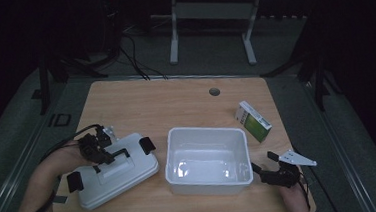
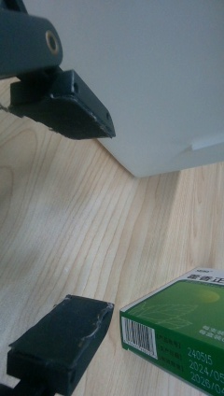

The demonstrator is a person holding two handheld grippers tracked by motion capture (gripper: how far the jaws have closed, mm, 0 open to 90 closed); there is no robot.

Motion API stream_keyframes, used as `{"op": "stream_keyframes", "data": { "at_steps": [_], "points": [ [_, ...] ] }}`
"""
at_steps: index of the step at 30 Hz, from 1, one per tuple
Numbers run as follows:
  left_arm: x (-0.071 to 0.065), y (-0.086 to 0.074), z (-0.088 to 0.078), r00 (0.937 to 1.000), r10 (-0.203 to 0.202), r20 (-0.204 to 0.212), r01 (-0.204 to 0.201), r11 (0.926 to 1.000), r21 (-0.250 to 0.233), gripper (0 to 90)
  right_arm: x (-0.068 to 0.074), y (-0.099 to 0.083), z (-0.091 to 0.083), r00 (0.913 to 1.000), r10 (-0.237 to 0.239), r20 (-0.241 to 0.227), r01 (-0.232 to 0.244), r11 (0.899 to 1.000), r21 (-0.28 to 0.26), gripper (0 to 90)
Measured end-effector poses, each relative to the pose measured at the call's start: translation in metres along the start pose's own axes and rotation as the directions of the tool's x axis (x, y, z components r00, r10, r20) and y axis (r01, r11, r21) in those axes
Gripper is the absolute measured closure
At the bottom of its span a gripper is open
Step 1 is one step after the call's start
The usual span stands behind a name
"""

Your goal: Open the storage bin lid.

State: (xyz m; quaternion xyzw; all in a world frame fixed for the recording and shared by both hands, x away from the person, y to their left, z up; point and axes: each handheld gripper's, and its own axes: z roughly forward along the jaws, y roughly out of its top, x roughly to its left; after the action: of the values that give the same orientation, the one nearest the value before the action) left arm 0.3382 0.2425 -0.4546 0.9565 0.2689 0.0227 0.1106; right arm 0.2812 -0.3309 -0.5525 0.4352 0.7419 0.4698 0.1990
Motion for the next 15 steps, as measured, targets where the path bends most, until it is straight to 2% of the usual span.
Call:
{"op": "stream_keyframes", "data": {
  "at_steps": [3, 6, 8, 11, 15],
  "points": [
    [0.001, -0.001, 0.005, 0.9999, -0.007, -0.013, 0.007, 0.9998, 0.018, 84.1, 0.0, 0.0, 0.0, 1.0, -0.001, 0.0, 0.001, 1.0, 0.001, 13.5],
    [0.002, -0.003, 0.011, 0.9996, -0.029, 0.004, 0.029, 0.9995, -0.008, 84.0, 0.001, 0.0, 0.001, 1.0, -0.005, 0.0, 0.005, 1.0, 0.004, 13.5],
    [0.002, -0.005, 0.015, 0.9995, -0.029, 0.015, 0.03, 0.9994, -0.017, 84.0, 0.001, 0.0, 0.0, 1.0, -0.005, 0.0, 0.005, 1.0, 0.001, 13.5],
    [0.002, -0.007, 0.022, 0.999, -0.044, 0.008, 0.044, 0.9989, -0.015, 84.0, 0.0, 0.0, 0.0, 1.0, -0.002, -0.001, 0.002, 1.0, 0.001, 13.5],
    [0.002, -0.01, 0.024, 0.9979, -0.063, 0.013, 0.064, 0.9962, -0.06, 84.0, 0.001, 0.0, 0.001, 1.0, -0.005, -0.002, 0.005, 1.0, 0.002, 13.5]
  ]
}}
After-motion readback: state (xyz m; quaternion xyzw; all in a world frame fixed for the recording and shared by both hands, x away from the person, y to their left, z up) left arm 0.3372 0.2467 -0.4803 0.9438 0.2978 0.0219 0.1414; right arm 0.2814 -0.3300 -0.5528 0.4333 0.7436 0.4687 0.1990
